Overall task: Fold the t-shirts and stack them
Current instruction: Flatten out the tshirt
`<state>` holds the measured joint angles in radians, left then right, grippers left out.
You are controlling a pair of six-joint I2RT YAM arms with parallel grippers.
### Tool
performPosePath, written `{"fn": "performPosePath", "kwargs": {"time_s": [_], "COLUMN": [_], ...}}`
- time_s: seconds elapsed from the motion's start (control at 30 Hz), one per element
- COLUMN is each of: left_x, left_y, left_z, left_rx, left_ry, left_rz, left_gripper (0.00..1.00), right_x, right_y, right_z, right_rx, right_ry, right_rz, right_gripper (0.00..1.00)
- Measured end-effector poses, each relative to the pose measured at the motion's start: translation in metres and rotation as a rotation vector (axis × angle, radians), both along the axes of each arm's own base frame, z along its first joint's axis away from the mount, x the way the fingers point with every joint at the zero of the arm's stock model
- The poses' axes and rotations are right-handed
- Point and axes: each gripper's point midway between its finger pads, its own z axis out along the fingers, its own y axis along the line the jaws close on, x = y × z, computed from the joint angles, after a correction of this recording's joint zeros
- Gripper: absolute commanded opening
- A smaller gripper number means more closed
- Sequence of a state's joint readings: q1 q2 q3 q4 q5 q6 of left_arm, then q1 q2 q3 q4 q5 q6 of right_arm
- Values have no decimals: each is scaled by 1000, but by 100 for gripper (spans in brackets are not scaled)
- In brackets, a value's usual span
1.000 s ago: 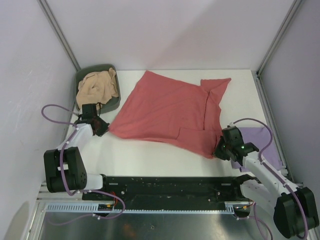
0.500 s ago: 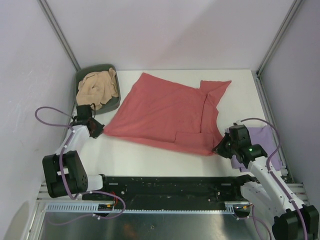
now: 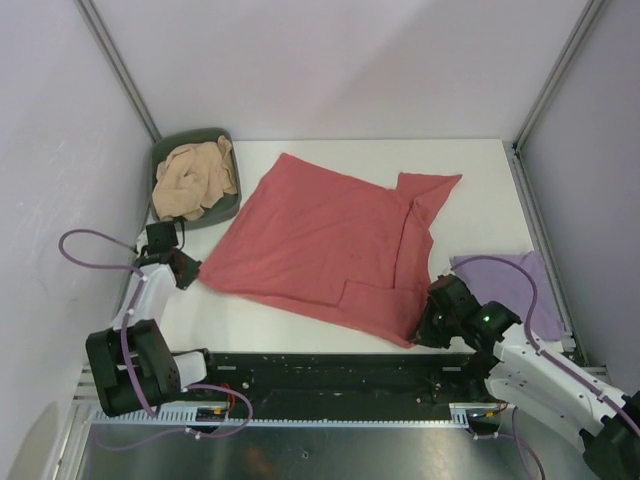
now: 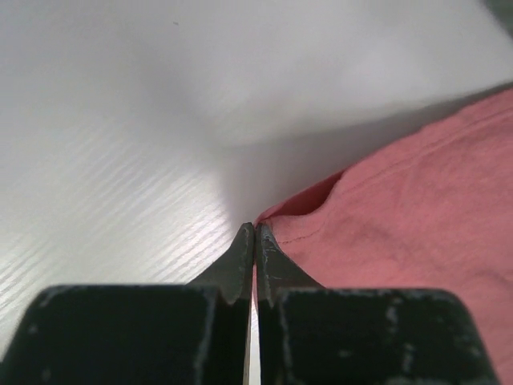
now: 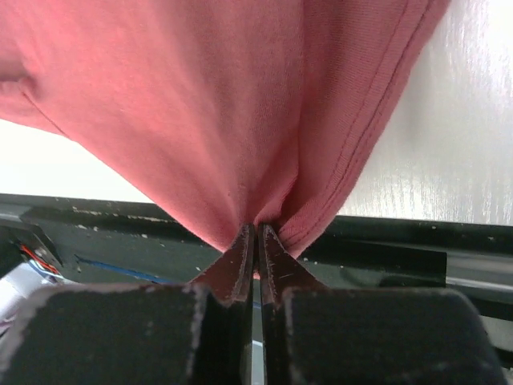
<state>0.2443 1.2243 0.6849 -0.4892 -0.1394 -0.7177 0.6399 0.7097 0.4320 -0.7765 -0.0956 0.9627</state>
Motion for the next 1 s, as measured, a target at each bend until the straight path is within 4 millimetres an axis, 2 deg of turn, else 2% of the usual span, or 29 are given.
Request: {"fn": "performPosePath", "kwargs": {"time_s": [0.2,0.27,0.33,0.47,0.53,0.6,0.67,0.7,0.8,0.9,1.0], "left_x": [-24,-34,-43,-48,-48,-44,-32,-23,13,63,110], "left_y": [19,22,22,21,19,17,16,12,-12,-67,-118], "left_z": [0,-5,-11,-15,-14,-9,10,24,73,121,135], "left_rx": [34,41,38,30,25,30,60,83,140,161,146], "left_ry": [4,22,44,70,73,62,12,-27,-161,-277,-307], "left_rz": [104,132,151,147,127,92,44,8,-137,-354,-514], "left_gripper": [0,1,13,54,65,70,72,72,71,70,68], "right_x": [-13,-17,-20,-24,-24,-17,-5,8,48,89,124], "right_y": [2,2,1,-1,-3,-4,-3,-2,1,-2,-8], "right_z": [-11,-12,-12,-7,-2,8,22,32,56,65,63], "right_rx": [-40,-45,-46,-28,-32,-47,-65,-74,-76,-59,-53], "right_ry": [70,82,89,84,76,49,15,-16,-104,-166,-199], "right_rz": [26,30,28,18,14,9,0,-12,-58,-125,-175], "right_gripper": [0,4,13,43,56,62,63,63,61,60,60]}}
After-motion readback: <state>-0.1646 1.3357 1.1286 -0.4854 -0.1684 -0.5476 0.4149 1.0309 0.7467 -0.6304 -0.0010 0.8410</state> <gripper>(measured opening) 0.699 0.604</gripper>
